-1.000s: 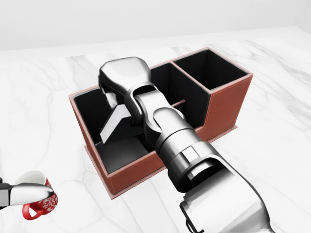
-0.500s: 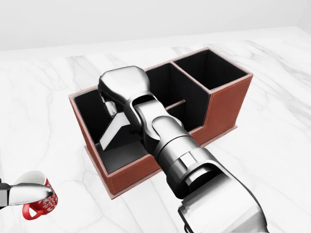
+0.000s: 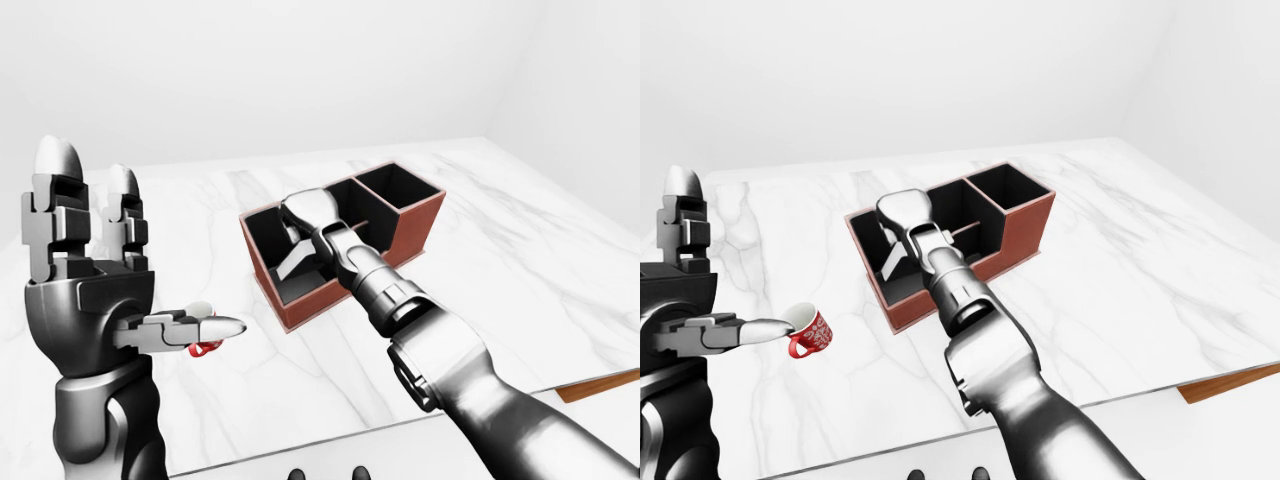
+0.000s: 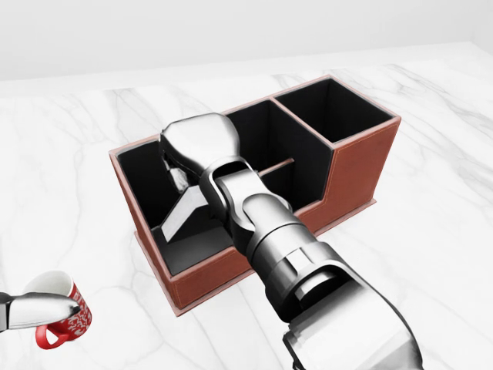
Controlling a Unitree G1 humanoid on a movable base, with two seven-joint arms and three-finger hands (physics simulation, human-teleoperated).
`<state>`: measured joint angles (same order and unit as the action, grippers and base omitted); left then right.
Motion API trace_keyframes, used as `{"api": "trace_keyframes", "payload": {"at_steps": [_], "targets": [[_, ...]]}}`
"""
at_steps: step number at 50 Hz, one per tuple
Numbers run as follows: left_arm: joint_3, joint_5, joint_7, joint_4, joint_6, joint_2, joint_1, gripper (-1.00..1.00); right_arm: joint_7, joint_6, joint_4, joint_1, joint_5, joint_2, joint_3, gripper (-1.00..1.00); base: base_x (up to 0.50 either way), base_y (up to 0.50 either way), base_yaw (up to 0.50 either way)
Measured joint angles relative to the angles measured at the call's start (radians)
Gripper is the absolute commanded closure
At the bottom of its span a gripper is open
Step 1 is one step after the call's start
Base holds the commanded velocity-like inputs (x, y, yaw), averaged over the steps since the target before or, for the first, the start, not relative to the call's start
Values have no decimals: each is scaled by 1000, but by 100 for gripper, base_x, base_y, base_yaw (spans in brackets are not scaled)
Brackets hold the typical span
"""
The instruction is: Pick up the book and place it in the left compartment of the caddy.
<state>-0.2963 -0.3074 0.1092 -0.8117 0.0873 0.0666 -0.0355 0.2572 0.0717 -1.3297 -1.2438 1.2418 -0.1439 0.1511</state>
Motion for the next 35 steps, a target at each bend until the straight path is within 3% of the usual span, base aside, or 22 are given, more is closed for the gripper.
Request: {"api": "trace_keyframes", "payload": {"at_steps": [35], "targets": [[-11,-12,8,8,0,1,-3,-100,86,16,-26,64,42,-11,-3,100,0,0,0]]}}
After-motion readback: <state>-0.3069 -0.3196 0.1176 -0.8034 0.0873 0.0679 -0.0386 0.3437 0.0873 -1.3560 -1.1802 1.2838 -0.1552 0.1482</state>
